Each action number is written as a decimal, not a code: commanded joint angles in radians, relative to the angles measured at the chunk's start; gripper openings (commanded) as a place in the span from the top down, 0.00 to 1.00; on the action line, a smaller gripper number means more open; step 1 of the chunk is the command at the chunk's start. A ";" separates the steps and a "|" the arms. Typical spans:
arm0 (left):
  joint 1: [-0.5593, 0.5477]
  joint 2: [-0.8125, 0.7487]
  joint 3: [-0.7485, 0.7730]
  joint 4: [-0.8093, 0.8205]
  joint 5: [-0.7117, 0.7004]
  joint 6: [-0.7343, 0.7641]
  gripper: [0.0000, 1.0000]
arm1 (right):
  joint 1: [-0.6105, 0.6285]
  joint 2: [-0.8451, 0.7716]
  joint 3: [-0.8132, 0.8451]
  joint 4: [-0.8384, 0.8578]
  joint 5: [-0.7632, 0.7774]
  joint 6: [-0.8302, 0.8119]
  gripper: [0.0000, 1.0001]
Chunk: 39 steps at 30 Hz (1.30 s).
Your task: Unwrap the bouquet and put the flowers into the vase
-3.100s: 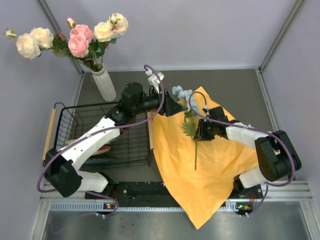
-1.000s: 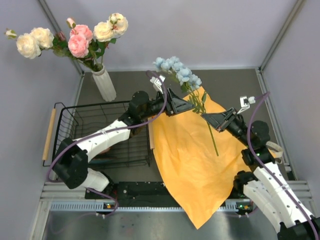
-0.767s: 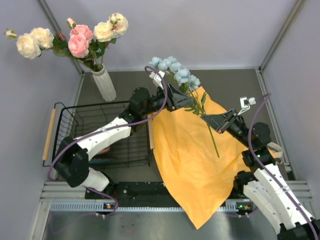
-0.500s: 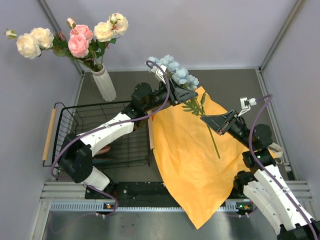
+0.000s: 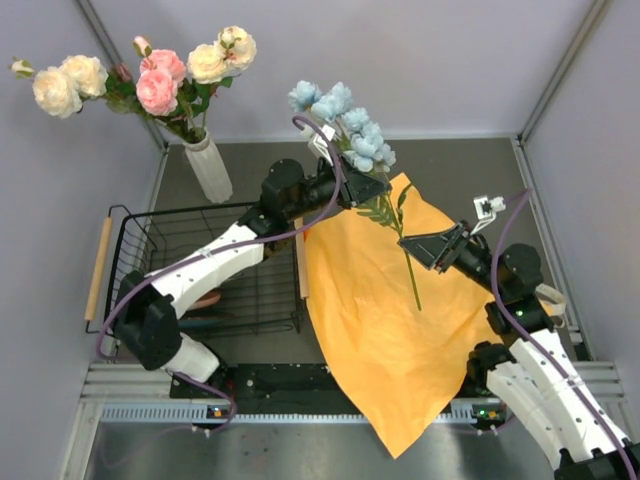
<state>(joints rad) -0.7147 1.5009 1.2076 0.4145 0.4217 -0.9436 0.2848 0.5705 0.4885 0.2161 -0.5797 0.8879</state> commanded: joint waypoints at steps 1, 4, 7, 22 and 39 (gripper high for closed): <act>0.006 -0.118 0.070 -0.115 -0.070 0.207 1.00 | -0.004 -0.012 0.108 -0.145 0.013 -0.130 0.52; 0.006 -0.194 0.078 -0.184 -0.128 0.327 1.00 | -0.006 -0.003 0.139 -0.214 0.049 -0.200 0.41; 0.006 -0.280 0.076 -0.258 -0.202 0.463 1.00 | -0.006 0.006 0.151 -0.280 0.084 -0.240 0.36; 0.083 -0.551 0.100 -0.164 -1.026 1.253 1.00 | -0.004 0.035 0.125 -0.294 0.100 -0.245 0.35; 0.705 -0.375 -0.057 0.273 -0.965 0.924 1.00 | -0.006 0.022 0.142 -0.359 0.118 -0.274 0.35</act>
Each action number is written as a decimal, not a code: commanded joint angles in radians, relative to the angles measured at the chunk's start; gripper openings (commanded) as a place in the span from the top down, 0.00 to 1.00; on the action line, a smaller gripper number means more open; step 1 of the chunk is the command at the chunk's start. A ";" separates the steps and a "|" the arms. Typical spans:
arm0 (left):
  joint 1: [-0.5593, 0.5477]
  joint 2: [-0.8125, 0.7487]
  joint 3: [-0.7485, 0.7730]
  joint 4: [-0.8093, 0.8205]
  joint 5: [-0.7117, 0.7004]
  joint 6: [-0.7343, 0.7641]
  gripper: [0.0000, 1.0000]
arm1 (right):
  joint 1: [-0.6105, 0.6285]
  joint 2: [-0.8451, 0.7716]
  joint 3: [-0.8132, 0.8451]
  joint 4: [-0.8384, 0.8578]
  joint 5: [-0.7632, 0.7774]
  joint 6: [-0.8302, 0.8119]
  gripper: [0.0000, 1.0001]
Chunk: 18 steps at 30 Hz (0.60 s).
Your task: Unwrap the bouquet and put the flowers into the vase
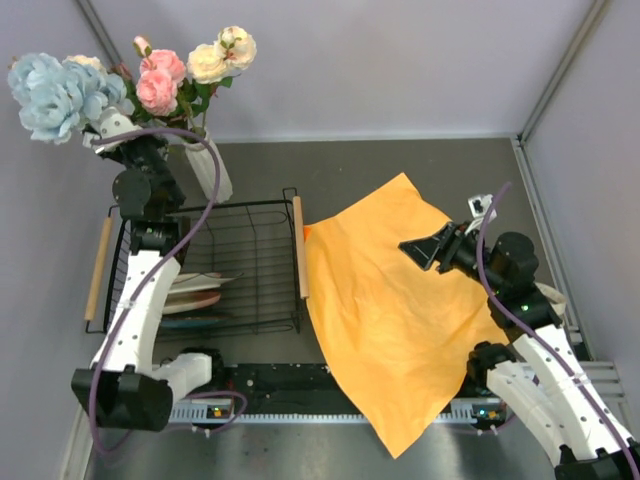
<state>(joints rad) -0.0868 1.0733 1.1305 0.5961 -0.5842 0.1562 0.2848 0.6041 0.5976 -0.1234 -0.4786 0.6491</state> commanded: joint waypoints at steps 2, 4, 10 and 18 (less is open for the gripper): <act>0.079 0.074 0.040 0.090 0.060 -0.230 1.00 | -0.006 -0.015 0.039 -0.033 0.024 -0.048 0.35; 0.079 0.112 0.066 0.088 0.064 -0.241 1.00 | -0.004 -0.017 0.041 -0.042 0.031 -0.055 0.35; 0.108 0.163 0.118 0.054 0.081 -0.273 1.00 | -0.004 0.000 0.047 -0.041 0.038 -0.060 0.35; 0.110 0.168 0.153 0.024 0.104 -0.256 1.00 | -0.004 0.017 0.053 -0.036 0.038 -0.065 0.34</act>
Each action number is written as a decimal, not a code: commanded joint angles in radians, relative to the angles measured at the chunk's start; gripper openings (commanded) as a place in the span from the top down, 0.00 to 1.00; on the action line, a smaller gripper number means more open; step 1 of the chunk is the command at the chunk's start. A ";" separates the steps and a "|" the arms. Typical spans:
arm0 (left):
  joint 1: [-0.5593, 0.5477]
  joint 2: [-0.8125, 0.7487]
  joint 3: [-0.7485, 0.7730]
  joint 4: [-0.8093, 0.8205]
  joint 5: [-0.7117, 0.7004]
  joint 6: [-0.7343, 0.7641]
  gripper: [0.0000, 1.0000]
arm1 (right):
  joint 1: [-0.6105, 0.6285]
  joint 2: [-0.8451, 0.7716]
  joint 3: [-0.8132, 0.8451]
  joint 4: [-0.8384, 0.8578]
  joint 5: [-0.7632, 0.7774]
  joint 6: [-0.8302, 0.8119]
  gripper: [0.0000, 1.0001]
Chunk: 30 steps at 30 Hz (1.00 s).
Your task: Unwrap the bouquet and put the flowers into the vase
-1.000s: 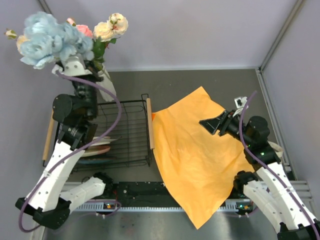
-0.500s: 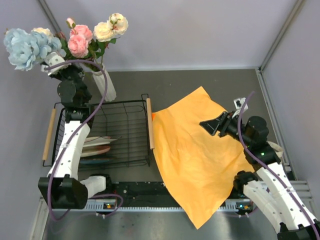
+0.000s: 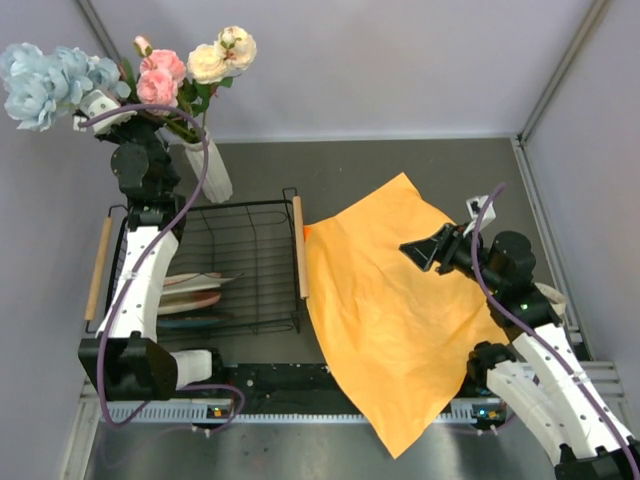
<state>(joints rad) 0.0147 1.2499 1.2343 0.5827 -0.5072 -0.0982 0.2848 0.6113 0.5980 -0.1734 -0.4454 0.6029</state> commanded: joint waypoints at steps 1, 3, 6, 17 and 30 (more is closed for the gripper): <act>0.008 -0.004 0.053 0.037 0.029 0.000 1.00 | -0.006 0.011 0.054 0.014 0.004 -0.018 0.34; 0.011 0.011 0.065 0.029 0.042 -0.001 1.00 | -0.006 0.008 0.054 0.014 0.004 -0.015 0.34; 0.010 0.042 0.073 0.028 0.059 -0.003 1.00 | -0.004 0.002 0.049 0.014 0.008 -0.011 0.34; 0.008 0.121 0.008 0.049 0.131 0.034 1.00 | -0.004 0.005 0.045 0.014 0.007 -0.006 0.34; 0.005 0.166 -0.157 0.167 0.236 0.101 1.00 | -0.004 0.024 0.043 0.015 -0.003 -0.002 0.34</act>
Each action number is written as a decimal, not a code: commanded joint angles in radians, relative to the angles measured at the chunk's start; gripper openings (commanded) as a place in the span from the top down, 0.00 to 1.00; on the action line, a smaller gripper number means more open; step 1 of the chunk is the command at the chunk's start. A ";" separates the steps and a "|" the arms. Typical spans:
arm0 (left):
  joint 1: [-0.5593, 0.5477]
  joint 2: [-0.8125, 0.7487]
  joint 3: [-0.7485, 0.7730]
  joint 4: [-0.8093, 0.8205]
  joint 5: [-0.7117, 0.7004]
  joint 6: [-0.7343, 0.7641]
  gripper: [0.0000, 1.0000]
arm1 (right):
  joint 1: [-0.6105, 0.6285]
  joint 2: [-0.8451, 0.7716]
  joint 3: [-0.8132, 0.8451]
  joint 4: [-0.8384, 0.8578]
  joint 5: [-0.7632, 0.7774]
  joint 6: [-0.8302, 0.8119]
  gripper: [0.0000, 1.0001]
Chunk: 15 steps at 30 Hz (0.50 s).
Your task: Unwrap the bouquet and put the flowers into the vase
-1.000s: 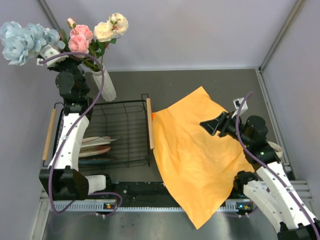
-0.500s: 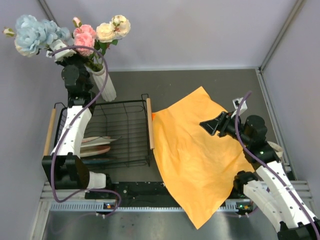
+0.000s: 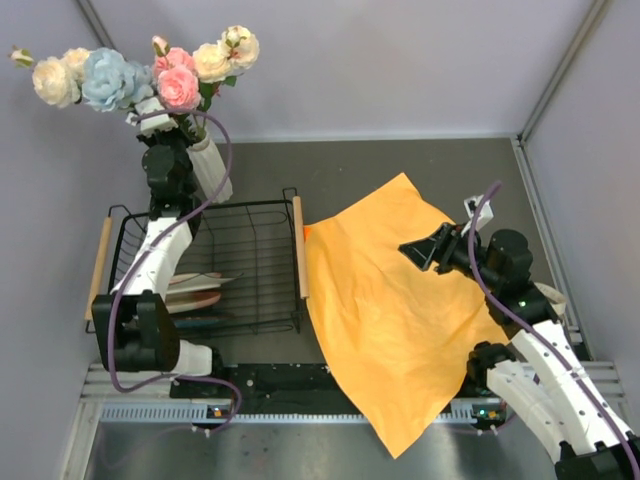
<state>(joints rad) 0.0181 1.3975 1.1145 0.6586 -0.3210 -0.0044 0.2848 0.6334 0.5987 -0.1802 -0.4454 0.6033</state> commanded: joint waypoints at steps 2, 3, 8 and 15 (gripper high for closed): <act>0.002 0.040 -0.044 0.091 0.063 -0.028 1.00 | -0.004 0.000 0.042 0.022 -0.003 0.003 0.34; 0.000 0.049 -0.045 0.093 0.066 -0.046 1.00 | -0.006 0.003 0.042 0.021 -0.003 0.001 0.34; 0.002 0.115 -0.051 0.104 0.014 -0.101 1.00 | -0.004 0.002 0.042 0.018 -0.001 0.001 0.34; 0.003 0.189 -0.045 0.084 -0.013 -0.155 1.00 | -0.004 -0.004 0.046 0.001 0.001 0.000 0.34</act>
<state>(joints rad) 0.0185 1.5501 1.0740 0.7658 -0.3294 -0.1051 0.2848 0.6361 0.5987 -0.1864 -0.4454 0.6052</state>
